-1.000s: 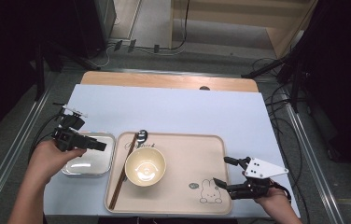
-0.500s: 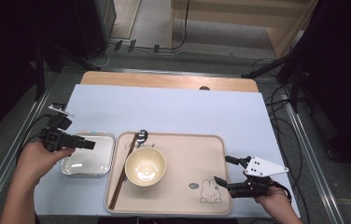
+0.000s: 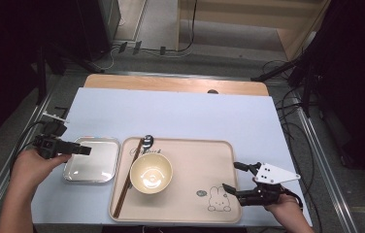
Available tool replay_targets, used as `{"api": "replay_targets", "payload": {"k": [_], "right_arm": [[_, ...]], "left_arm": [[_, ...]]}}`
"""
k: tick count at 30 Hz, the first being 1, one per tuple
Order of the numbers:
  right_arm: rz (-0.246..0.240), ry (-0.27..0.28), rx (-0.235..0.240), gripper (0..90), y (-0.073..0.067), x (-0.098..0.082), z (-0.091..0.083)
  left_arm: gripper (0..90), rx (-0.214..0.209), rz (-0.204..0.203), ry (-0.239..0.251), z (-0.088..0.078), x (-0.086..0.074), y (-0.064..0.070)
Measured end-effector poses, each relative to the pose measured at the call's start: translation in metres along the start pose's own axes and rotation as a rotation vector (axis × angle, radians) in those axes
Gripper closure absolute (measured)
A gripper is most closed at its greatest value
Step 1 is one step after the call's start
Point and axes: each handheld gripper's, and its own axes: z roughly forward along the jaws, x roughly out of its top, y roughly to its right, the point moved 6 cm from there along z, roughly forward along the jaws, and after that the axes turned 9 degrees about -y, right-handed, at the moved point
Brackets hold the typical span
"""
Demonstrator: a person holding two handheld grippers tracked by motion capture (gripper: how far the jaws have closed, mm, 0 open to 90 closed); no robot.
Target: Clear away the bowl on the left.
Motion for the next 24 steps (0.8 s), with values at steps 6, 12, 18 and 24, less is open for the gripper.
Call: {"api": "replay_targets", "payload": {"k": [6, 12, 18, 24], "right_arm": [[-0.003, 0.003, -0.001, 22.1, 0.000, 0.000, 0.000], [-0.005, 0.001, 0.001, 22.1, 0.000, 0.000, 0.000], [-0.006, 0.003, 0.002, 22.1, -0.001, 0.000, 0.000], [-0.006, 0.004, 0.004, 22.1, -0.001, 0.000, 0.000]], "left_arm": [[40.6, 0.024, -0.030, 0.000, 0.000, -0.006, -0.014], [40.7, 0.059, -0.059, -0.019, 0.000, -0.012, -0.027], [41.2, 0.051, -0.079, -0.015, -0.001, -0.016, -0.034], [41.4, 0.066, -0.094, -0.026, 0.002, -0.020, -0.041]]}}
